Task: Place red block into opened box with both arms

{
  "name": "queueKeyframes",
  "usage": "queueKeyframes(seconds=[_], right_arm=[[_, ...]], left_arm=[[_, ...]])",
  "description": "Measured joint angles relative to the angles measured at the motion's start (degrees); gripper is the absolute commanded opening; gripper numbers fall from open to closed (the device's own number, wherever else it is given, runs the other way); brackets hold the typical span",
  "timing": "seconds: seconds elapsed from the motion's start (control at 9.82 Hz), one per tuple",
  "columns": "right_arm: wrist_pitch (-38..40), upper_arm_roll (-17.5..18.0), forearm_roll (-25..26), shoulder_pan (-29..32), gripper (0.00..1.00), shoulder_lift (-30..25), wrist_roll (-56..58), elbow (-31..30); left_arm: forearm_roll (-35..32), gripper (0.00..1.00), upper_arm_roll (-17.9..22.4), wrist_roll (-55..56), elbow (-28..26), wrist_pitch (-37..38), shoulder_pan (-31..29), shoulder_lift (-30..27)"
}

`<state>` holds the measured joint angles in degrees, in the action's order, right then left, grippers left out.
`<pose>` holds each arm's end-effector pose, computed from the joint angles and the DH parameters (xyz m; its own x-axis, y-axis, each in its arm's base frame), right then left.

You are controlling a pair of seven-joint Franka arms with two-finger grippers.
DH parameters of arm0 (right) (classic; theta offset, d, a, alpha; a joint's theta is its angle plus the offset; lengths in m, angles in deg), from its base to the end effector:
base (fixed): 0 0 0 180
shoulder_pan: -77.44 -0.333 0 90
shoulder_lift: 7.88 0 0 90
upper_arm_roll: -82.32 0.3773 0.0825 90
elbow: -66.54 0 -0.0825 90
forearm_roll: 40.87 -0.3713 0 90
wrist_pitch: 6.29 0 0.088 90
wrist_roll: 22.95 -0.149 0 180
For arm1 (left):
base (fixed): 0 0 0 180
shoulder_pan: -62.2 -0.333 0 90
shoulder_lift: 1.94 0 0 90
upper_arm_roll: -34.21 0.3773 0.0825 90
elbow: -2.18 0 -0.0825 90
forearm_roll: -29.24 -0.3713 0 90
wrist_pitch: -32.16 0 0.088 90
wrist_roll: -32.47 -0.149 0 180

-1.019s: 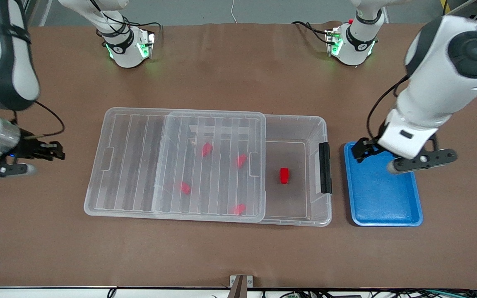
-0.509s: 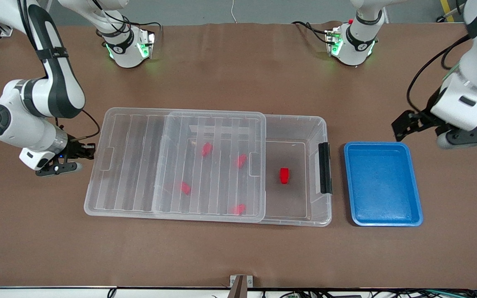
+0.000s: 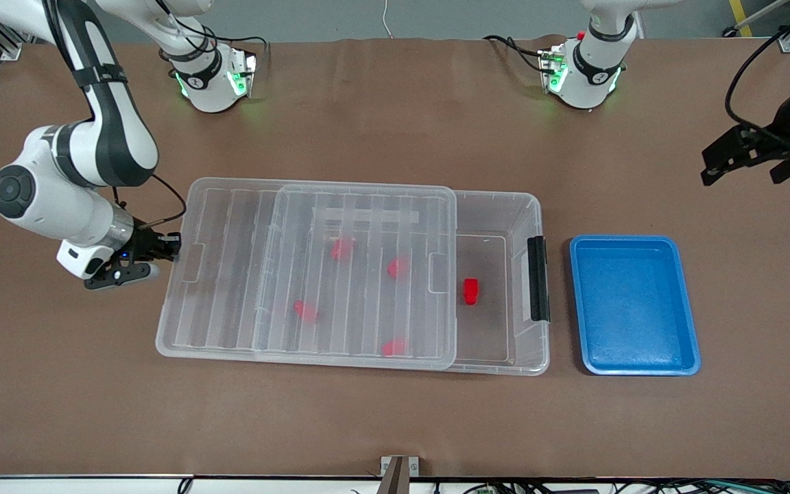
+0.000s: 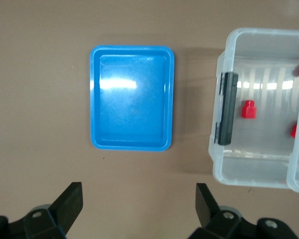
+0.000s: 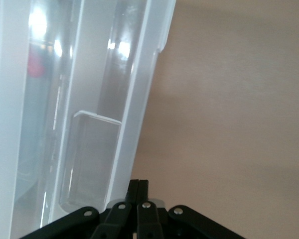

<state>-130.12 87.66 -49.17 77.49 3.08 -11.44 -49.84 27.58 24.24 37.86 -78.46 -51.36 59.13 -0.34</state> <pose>0.5738 0.0622 0.3753 0.9772 0.2087 -0.0387 0.2013 -0.9690 -0.1429 0.5378 -0.0587 0.6930 0.9994 -0.0229 0.0249 -0.0224 -0.9995 -0.0216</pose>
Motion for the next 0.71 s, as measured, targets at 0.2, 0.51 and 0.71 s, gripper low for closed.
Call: queueKeyframes(seconds=[0.2,0.51,0.71], right_arm=[[-0.20,1.12,-0.87,-1.15,0.03,0.00,-0.61,0.48],[-0.51,1.29,-1.27,-4.70,0.03,1.11,-4.21,2.43],[-0.54,1.43,-1.46,-7.48,0.03,2.77,-7.55,4.92]], left_arm=[[0.32,1.00,0.66,-0.86,-4.29,0.48,0.64,-3.35],[0.61,1.00,0.51,-0.87,-6.55,0.48,0.95,-5.00],[0.61,1.00,0.44,-0.87,-6.58,0.47,0.96,-5.01]])
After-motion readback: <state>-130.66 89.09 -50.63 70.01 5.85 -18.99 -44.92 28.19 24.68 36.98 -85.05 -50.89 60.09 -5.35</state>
